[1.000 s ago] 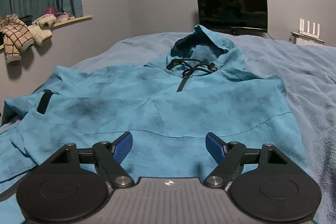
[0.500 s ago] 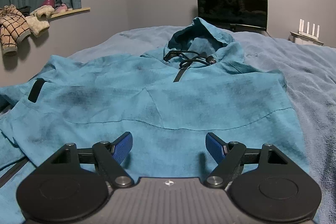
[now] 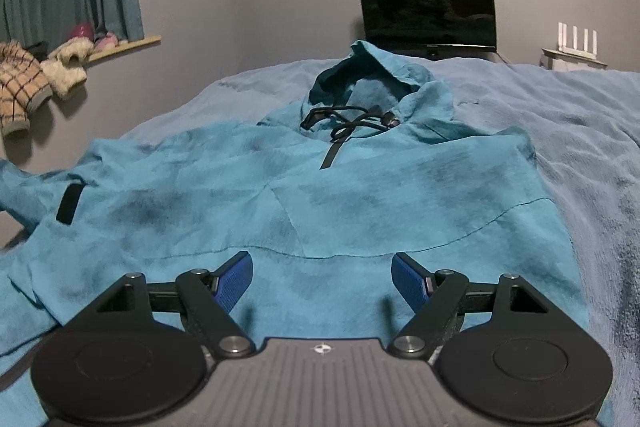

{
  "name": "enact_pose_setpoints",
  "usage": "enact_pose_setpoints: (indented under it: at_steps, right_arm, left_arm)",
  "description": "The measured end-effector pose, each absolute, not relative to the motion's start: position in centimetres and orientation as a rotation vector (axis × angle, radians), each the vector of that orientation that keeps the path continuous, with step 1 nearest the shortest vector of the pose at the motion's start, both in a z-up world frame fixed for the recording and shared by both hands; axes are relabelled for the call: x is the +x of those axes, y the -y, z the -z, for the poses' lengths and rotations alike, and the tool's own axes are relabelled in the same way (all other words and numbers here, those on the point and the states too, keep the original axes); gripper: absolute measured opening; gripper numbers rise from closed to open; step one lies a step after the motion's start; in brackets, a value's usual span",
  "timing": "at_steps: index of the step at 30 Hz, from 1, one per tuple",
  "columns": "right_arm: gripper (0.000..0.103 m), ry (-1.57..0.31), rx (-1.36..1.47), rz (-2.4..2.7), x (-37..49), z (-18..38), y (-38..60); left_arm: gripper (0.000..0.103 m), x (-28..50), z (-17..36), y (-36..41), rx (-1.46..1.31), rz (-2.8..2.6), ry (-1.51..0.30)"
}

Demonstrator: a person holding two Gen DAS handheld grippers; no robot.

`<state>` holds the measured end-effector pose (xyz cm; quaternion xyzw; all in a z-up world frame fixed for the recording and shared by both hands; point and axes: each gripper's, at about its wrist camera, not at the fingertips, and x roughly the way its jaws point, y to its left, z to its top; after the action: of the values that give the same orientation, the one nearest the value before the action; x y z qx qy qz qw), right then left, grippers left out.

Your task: Fold large clothes

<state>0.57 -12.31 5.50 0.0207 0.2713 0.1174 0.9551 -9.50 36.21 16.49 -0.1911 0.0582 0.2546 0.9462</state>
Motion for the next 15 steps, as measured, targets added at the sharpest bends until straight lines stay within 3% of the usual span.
enact_pose_setpoints:
  at_steps: [7,15]
  right_arm:
    - [0.078,-0.56,0.167,-0.202,1.2,-5.2,14.2]
    - [0.078,-0.534,0.26,-0.165,1.5,-5.3,16.0]
  left_arm:
    - [0.0,-5.4,-21.9,-23.6,-0.197,-0.286,-0.065]
    - [0.0,-1.4,-22.8,-9.2,-0.063,-0.056,-0.082]
